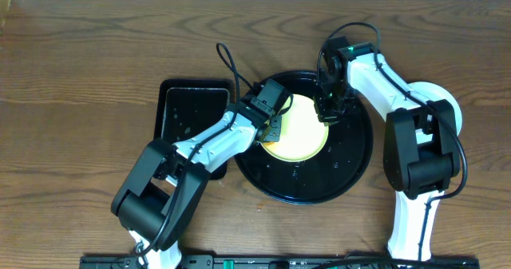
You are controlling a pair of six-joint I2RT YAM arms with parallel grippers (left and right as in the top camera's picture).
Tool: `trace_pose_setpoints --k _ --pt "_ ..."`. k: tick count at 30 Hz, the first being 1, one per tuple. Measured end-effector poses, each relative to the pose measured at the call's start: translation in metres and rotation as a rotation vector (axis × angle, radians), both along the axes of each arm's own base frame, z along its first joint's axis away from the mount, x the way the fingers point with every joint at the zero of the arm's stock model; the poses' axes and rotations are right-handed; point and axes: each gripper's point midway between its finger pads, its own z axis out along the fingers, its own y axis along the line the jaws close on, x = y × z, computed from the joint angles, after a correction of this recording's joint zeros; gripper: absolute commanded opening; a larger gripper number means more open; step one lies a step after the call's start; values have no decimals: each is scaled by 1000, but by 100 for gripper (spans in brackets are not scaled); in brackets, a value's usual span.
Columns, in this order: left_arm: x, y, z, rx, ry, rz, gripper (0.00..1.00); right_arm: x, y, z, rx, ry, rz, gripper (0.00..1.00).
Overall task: Clean dirty plates on tray and stack at the side
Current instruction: 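Scrub the sauce on the yellow plate with the left sponge, then return the sponge to the black rectangular tray and release it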
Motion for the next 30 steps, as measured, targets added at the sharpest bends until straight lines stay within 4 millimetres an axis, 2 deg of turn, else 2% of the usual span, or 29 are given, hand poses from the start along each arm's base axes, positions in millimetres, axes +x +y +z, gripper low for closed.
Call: trace_pose_setpoints --k 5,14,18,21,24,30 --pt "3 6 9 40 -40 0 8 -1 3 0 15 4 -2 1" --pt "18 31 63 75 -190 63 8 -1 3 0 16 6 -2 1" --pt "10 41 69 99 -175 71 8 -1 2 0 14 6 -2 1" --pt "3 58 68 130 -135 97 7 -1 2 0 14 6 -2 4" --pt "2 82 67 151 -98 163 8 0 1 0 6 2 -2 24" --pt "12 126 67 162 -79 289 8 6 -2 -1 -15 -27 -6 20"
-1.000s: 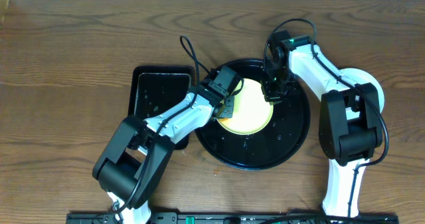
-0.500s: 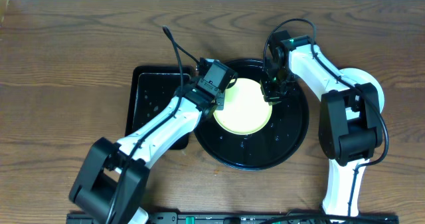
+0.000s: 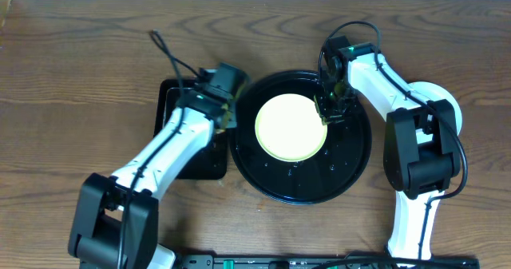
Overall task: Clean dirty plates on tray and stack at the side
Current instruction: 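Return the sponge to the black rectangular tray and release it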
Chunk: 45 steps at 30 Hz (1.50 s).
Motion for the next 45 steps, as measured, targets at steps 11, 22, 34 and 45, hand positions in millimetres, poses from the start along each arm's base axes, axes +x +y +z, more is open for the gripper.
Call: trace_pose_setpoints --k 11,22,34,45 --pt "-1 35 -46 -168 118 85 7 0 0 0 0 -1 -2 17" --pt "-1 66 -76 -333 206 142 15 -1 1 0 3 4 -3 16" --pt "-4 79 -76 -381 220 178 7 -1 1 0 5 5 -3 15" --pt "-6 -2 -73 -505 249 -55 8 -1 0 0 0 6 -2 14"
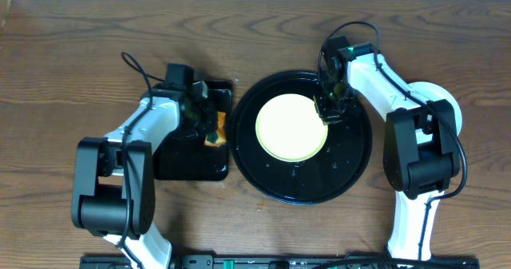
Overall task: Clean dirty plates on tray and stack at the side
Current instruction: 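Return the sponge to the black rectangular tray and release it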
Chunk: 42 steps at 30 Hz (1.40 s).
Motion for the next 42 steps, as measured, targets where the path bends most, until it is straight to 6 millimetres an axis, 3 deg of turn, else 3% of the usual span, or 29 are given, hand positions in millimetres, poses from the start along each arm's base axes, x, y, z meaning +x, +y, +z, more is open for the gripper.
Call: trace_pose_setpoints --k 4,10,12,14,16,22,30,33,34,36,39,42 --pt "-2 5 -3 56 6 0 7 -1 0 0 0 2 0 15" --pt "-16 50 -3 259 97 169 7 -1 0 0 0 3 0 14" --pt "-15 57 -3 273 102 229 7 -1 0 0 -1 4 0 14" --pt "-8 52 -2 239 75 221 7 -1 0 0 -1 5 0 14" --pt "4 31 2 149 14 121 7 -1 0 0 -1 5 0 14" --pt "0 -14 7 68 -41 -121 15 -2 0 0 -2 9 0 14" --pt "2 -8 5 131 -59 -148 17 -3 -1 0 -2 14 0 14" --pt "-3 -1 6 174 -43 -136 27 -4 -1 0 -3 16 0 13" --pt "-4 3 8 191 -40 -134 37 -4 -1 0 -2 16 0 13" --pt "-6 9 13 223 -43 -126 41 -4 -1 0 -2 16 0 13" --pt "-4 15 29 256 -86 -120 64 -4 -1 0 -3 16 0 13" --pt "-1 18 44 269 -121 -103 65 -4 -1 0 -2 16 0 14"
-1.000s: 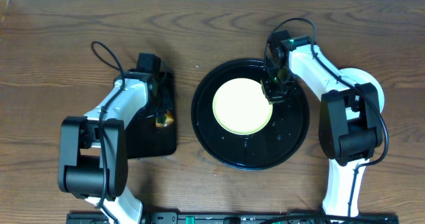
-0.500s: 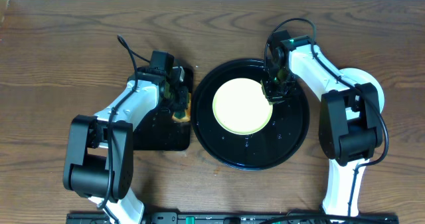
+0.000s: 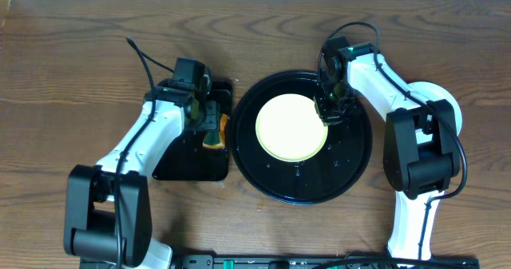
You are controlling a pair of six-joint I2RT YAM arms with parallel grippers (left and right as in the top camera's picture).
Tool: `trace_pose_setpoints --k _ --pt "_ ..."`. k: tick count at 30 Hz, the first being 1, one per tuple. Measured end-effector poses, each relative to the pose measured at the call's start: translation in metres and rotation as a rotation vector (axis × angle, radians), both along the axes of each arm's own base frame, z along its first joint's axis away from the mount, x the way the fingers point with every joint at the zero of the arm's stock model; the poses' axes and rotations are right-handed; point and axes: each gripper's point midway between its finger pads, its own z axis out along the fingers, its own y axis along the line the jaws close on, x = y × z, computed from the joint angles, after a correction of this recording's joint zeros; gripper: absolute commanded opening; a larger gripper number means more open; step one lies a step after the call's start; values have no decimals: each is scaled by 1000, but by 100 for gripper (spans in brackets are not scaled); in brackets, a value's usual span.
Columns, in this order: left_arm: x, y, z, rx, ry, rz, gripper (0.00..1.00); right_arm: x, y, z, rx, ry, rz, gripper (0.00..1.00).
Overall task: Clean dirty plates on tray and stack at the side
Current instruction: 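Return the sponge to the black rectangular tray and release it, then lift the yellow plate with the right gripper toward the plate stack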
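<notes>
A pale yellow plate [image 3: 291,127] lies in the round black tray [image 3: 351,161] at the table's middle. My right gripper [image 3: 326,109] sits on the plate's right rim and looks shut on it. To the left, a yellow sponge [image 3: 214,136] rests at the right edge of a black rectangular tray [image 3: 180,161]. My left gripper [image 3: 207,117] hovers just above the sponge with its fingers spread. Whether the fingers touch the sponge cannot be told.
The brown wooden table [image 3: 80,45] extends around both trays. The rectangular tray's wet bottom glistens. A few small crumbs or drops lie on the round tray's floor [image 3: 299,172] in front of the plate. The arm bases stand at the near edge.
My left arm has changed posture, its elbow swung toward the front. Its gripper stays over the rectangular tray, slightly shifted, and the sponge lies in the same place. The right gripper and plate have not moved.
First my left gripper pressed the sponge on the plate's left side while the right held the rim. Then the left gripper was at the gap between the two trays, the plate bare. After that it was over the rectangular tray with the sponge, where the sponge lies now.
</notes>
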Motion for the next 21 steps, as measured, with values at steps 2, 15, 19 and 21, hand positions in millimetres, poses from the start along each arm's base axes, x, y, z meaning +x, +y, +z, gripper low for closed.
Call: trace_pose_setpoints --k 2,15,19,21 --pt "-1 1 3 5 -1 -1 65 0 0 0 0 0 0 14" --pt "-15 8 19 11 12 70 73 2 1 -3 6 -14 -1 11" --pt "-19 13 42 23 -39 87 74 -4 9 -11 34 -5 5 1" --pt "-22 15 47 28 -41 92 74 -1 9 -9 35 -25 3 1"
